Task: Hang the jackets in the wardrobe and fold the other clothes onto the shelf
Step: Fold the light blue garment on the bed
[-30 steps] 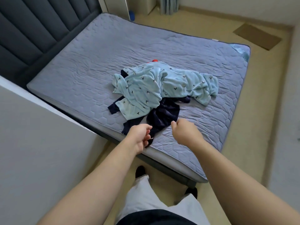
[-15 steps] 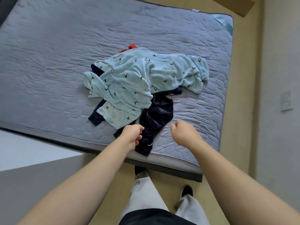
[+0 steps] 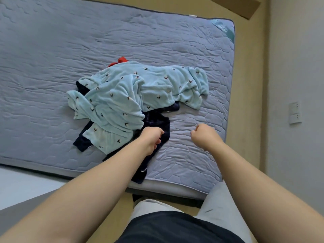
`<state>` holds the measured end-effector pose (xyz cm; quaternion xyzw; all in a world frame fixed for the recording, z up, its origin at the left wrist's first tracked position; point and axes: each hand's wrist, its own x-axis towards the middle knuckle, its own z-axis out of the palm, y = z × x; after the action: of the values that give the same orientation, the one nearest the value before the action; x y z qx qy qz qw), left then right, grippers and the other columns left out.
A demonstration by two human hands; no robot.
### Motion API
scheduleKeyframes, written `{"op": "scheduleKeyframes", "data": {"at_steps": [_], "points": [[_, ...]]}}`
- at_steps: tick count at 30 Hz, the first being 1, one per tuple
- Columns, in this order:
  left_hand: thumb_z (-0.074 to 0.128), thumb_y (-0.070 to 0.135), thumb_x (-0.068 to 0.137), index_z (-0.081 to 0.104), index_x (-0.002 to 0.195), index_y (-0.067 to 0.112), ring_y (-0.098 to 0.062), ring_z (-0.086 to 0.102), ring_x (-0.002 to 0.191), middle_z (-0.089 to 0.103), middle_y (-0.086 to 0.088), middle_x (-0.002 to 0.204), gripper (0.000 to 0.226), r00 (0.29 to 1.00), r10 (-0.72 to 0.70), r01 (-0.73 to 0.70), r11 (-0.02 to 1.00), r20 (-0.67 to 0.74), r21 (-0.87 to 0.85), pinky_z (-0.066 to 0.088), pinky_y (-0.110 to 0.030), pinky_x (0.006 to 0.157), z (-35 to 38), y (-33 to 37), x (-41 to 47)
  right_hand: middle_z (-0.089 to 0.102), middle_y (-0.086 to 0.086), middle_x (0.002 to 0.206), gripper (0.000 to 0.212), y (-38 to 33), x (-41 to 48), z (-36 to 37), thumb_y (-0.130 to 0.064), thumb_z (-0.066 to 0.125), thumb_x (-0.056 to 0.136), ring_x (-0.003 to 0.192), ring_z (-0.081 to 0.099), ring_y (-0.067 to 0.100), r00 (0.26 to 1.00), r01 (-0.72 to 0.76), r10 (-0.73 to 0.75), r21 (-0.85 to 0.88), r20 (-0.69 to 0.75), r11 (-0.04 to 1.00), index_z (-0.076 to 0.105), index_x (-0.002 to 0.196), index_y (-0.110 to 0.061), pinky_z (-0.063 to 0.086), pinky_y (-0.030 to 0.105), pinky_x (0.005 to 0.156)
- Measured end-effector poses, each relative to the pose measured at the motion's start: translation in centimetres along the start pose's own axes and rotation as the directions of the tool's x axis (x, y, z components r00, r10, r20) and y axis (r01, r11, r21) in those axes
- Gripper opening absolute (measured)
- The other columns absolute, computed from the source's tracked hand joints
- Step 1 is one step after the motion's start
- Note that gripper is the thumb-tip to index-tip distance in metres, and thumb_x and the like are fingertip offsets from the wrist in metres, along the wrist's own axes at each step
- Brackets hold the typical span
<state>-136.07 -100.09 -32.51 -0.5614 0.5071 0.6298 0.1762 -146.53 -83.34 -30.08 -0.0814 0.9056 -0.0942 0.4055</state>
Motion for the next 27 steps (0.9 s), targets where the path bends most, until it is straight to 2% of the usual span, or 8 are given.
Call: {"op": "scheduleKeyframes", "data": {"at_steps": [3,8,12,14,17,21,24,27], "points": [[0.060,0.014,0.093,0.062,0.094,0.014,-0.015,0.044,0.061,0.053,-0.004,0.088,0.003,1.000,-0.031,0.031,0.999,0.000,0.027,0.031,-0.028,0.057,6.7,2.3,3.6,0.056,0.016,0.092,0.012,4.2,7.4,-3.4,-0.015,0.044,0.095,0.070,0.055,0.028,0.998,-0.021,0.024,-0.059,0.052,0.998,0.050,0.087,-0.008,0.043,0.031,0.059],[0.054,0.010,0.094,0.057,0.086,0.013,-0.018,0.046,0.059,0.054,-0.006,0.083,0.009,0.988,-0.145,0.144,0.989,-0.060,-0.017,0.026,-0.026,0.053,18.6,5.1,14.1,0.044,0.023,0.137,0.032,8.2,25.7,-8.1,-0.015,0.044,0.097,0.101,0.056,0.037,0.988,0.050,-0.019,-0.195,0.156,0.979,0.045,0.127,-0.004,0.047,0.039,0.072],[0.055,0.019,0.100,0.058,0.086,0.016,-0.010,0.047,0.052,0.057,0.000,0.079,0.014,0.956,-0.280,0.260,0.947,-0.088,-0.189,0.027,-0.020,0.043,28.1,7.6,23.8,0.054,0.020,0.127,0.016,10.3,38.9,-10.0,-0.014,0.044,0.100,0.100,0.054,0.034,0.950,0.218,-0.149,-0.239,0.276,0.946,0.047,0.113,-0.006,0.041,0.036,0.074],[0.057,0.025,0.102,0.059,0.095,0.012,-0.010,0.051,0.054,0.059,-0.001,0.083,0.015,0.952,-0.296,0.263,0.922,-0.078,-0.283,0.030,-0.020,0.044,32.0,9.3,28.6,0.057,0.017,0.126,0.026,12.1,43.4,-10.6,-0.014,0.045,0.100,0.107,0.056,0.035,0.941,0.262,-0.197,-0.226,0.274,0.938,0.051,0.123,-0.005,0.043,0.035,0.076],[0.065,0.032,0.098,0.057,0.119,0.004,-0.015,0.055,0.056,0.062,-0.006,0.086,0.036,0.944,-0.284,0.195,0.891,-0.168,-0.410,0.036,-0.024,0.045,35.9,11.9,35.4,0.058,0.013,0.121,0.034,16.0,47.3,-10.9,-0.014,0.046,0.097,0.102,0.055,0.032,0.956,0.171,-0.119,-0.175,0.270,0.970,0.049,0.130,-0.009,0.040,0.034,0.071],[0.072,0.030,0.094,0.058,0.124,0.009,-0.019,0.060,0.073,0.063,-0.005,0.086,0.039,0.899,-0.362,0.124,0.749,-0.245,-0.651,0.053,-0.027,0.055,36.4,13.5,41.2,0.056,0.015,0.122,0.030,19.2,49.1,-9.8,-0.015,0.050,0.095,0.096,0.052,0.030,0.931,0.101,-0.046,-0.133,0.362,0.986,0.049,0.124,-0.006,0.040,0.034,0.068],[0.064,0.017,0.099,0.061,0.116,0.010,-0.011,0.047,0.056,0.054,-0.004,0.077,0.019,0.897,-0.371,0.135,0.748,-0.241,-0.649,0.046,-0.022,0.045,35.7,13.3,41.0,0.051,0.009,0.111,0.031,19.2,49.4,-10.4,-0.015,0.049,0.094,0.093,0.050,0.027,0.927,0.136,-0.084,-0.121,0.365,0.983,0.050,0.125,-0.010,0.041,0.034,0.072],[0.060,0.014,0.089,0.059,0.086,0.012,-0.013,0.041,0.047,0.052,-0.004,0.072,0.004,0.898,-0.255,0.020,0.838,-0.359,-0.545,0.040,-0.026,0.049,34.5,15.0,35.6,0.057,0.009,0.107,0.026,17.6,47.7,-12.4,-0.023,0.046,0.100,0.091,0.055,0.026,0.920,0.147,-0.118,-0.050,0.374,0.988,0.052,0.121,-0.008,0.046,0.035,0.067]]}}
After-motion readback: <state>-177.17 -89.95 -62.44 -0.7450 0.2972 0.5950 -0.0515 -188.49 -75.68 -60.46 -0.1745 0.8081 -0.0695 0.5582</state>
